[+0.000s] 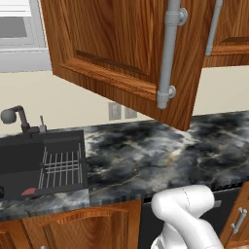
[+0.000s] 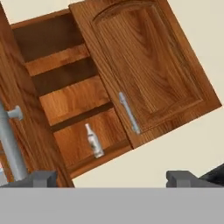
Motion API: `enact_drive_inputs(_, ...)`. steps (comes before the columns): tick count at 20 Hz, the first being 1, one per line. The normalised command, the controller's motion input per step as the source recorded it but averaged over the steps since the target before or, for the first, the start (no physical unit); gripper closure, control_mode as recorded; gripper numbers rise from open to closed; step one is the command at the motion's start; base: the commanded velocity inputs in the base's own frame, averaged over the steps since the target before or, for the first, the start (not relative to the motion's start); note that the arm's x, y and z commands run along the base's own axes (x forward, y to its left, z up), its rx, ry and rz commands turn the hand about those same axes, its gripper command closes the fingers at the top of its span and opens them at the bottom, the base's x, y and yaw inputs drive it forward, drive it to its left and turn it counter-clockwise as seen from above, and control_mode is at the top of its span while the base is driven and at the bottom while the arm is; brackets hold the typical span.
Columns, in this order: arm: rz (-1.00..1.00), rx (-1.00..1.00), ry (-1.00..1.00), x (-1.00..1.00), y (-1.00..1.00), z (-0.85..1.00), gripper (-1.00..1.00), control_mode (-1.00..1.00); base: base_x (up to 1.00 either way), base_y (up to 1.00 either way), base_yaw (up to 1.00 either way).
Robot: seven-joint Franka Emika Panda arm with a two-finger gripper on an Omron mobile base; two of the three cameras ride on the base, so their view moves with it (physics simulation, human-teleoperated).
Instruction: Open the cabinet directly in front. Then move the liquor and the mug to the dining counter with the candle on it.
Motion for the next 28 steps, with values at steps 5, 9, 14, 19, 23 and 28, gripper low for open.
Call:
enact_drive_inputs(5,0.51,0.06,0.00,0.41,-0.82,0.00,-1.00,-1.00,0.00,0.00,0.00)
enact_drive_inputs(9,0.48,0.10,0.05,1.00,-0.41,-0.09,-1.00,-1.00,0.00,0.00,0.00)
enact_drive_inputs(14,0.42,0.04,0.03,1.00,-0.05,-0.34,-1.00,-1.00,0.00,0.00,0.00)
enact_drive_inputs(19,0.26,0.00,0.07,0.45,0.19,-0.48,-1.00,-1.00,0.00,0.00,0.00)
enact_drive_inputs(23,0.08,0.00,0.08,0.24,0.21,-0.02,-1.00,-1.00,0.00,0.00,0.00)
enact_drive_inputs(28,0.21,0.00,0.09,0.58,0.35,0.02,-1.00,-1.00,0.00,0.00,0.00)
